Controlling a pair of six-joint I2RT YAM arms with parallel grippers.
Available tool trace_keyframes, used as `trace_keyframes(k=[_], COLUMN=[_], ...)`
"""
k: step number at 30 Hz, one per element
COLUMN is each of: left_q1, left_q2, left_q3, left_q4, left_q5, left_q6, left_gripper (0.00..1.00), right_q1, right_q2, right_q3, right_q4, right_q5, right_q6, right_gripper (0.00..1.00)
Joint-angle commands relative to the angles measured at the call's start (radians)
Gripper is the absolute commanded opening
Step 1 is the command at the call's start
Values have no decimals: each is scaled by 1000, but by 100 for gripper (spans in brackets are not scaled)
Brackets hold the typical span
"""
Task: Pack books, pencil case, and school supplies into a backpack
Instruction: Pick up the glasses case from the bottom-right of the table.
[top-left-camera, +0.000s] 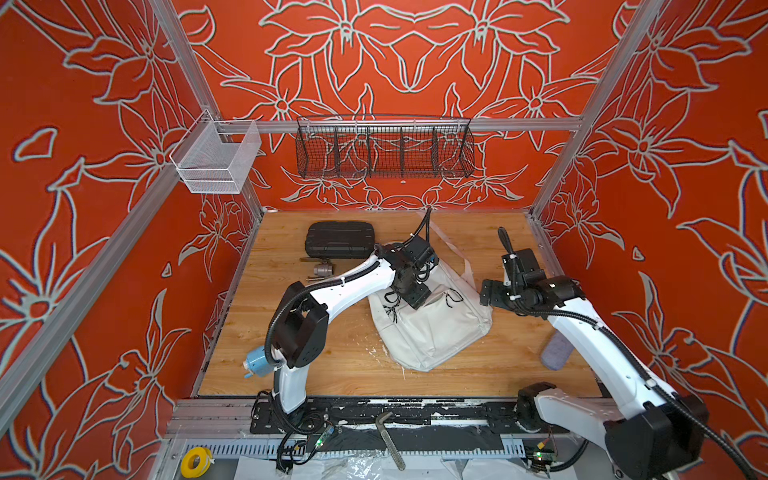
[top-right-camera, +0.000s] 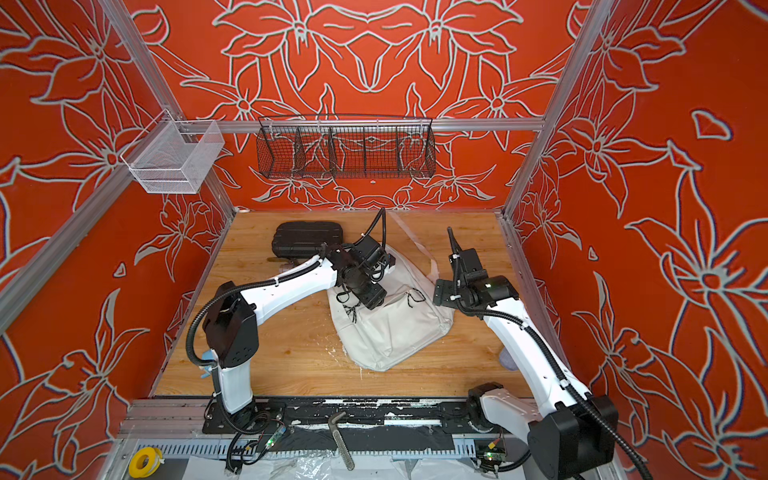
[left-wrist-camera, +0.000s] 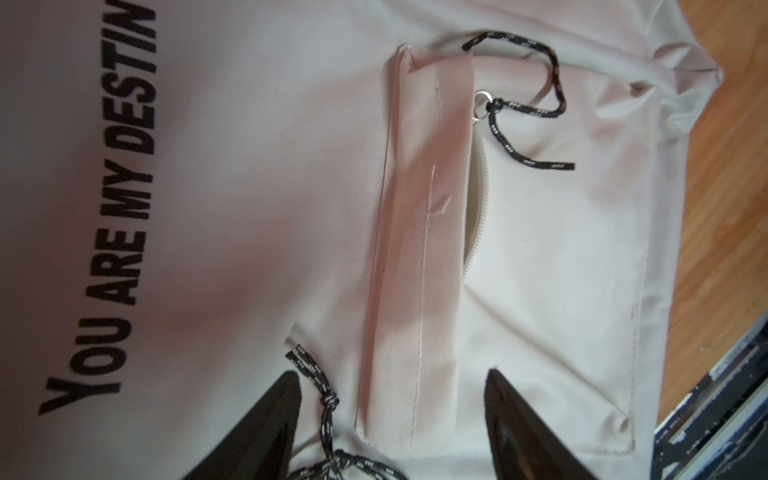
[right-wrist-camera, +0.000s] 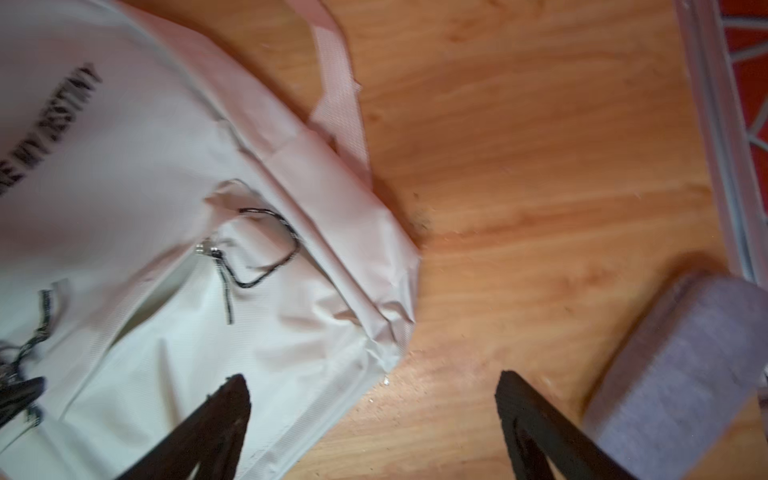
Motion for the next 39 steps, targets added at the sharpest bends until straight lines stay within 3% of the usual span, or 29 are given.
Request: trace_keyframes(k=[1,5,10,20,24,39], left_q1=[-4,-5,-5,-5,-5,-5], left_q2=[51,107,102,103,127,166], left_q3=[56,136,139,153,185,225], left_q4=[-42,-60,-37,-47,-73,-123], left_q5=[-18,20,51,76,77,55], left_q6=[19,18,19,7,7,-14], left_gripper=[71,71,71,71,70,70], right_q1=[-72,-222,-367,-594,-689,-792], right_q2=[-64,-76,-38,100,123,279], right_q3=[-76,-172,-195,-162,-187,-225], right_q4=[-78,-32,-9,-16,34,193], right_q5=[63,-3,-11,126,117,72], right_q6=[162,175,173,128,100,2], right_gripper=[97,97,97,97,97,97])
